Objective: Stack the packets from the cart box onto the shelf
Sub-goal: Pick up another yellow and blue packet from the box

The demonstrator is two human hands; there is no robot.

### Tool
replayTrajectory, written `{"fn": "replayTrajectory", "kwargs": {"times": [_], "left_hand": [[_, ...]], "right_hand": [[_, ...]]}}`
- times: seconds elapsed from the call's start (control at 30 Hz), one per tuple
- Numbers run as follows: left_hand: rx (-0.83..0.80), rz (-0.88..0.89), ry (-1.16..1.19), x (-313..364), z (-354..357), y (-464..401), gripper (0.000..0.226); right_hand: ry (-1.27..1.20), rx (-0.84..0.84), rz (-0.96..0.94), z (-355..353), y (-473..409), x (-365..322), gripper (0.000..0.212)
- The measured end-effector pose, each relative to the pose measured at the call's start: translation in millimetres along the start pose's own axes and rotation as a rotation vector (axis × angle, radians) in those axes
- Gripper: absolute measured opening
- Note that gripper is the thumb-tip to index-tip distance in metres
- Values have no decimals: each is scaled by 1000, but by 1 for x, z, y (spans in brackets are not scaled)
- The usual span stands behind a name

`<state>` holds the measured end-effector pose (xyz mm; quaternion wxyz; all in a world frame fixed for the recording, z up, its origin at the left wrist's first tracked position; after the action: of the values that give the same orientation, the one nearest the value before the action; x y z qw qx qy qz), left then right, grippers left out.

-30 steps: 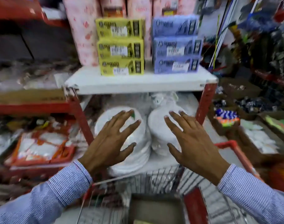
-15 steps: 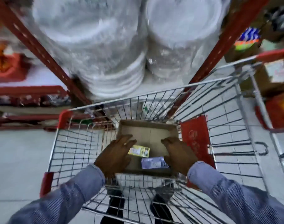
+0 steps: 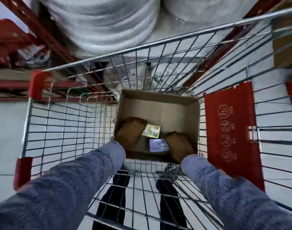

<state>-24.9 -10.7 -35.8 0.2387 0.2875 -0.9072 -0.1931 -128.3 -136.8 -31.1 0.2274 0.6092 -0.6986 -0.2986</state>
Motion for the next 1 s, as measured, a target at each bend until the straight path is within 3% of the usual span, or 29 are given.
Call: {"fn": "replayTrajectory", "kwargs": {"times": [0.2,0.3,0.37,0.5,0.63,0.73,0.9,1.0], "left_hand": [[4,-19,50,-8,-2,-6,45],[68,-50,58,-4,-28,3,51],[150,-70,49,-1,-57,15,50],[361,-77,61,6,-142,58,46],[549,-64,54,22,-252,128,28],[677,-58,-2,37,-338,189,32],[899,-7,-122,65,-457,283,50],[978,17,-218,83,-517,326,47]], "right_hand": [[-147,16,-9,-2,3,5,24],[-169,67,-4,-23,14,8,18],[-163,96,-13,-49,26,11,24],[-89,165,-62,-126,61,12,48],[-58,317,-80,-221,114,8,41],[-31,483,-116,-295,165,2,33],[-15,741,-135,-409,257,-9,44],[17,862,-164,-468,312,-16,43]]}}
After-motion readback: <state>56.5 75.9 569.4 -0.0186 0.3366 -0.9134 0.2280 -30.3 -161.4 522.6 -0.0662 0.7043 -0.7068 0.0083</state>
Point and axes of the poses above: each hand's wrist, its own y-axis away from the middle knuckle, its own z-axis out of the palm, x = y × z, the point moved 4 cm from there along -y, towards the middle knuckle, and after that the axes turned 3 degrees about z, right-handed, at the moved point
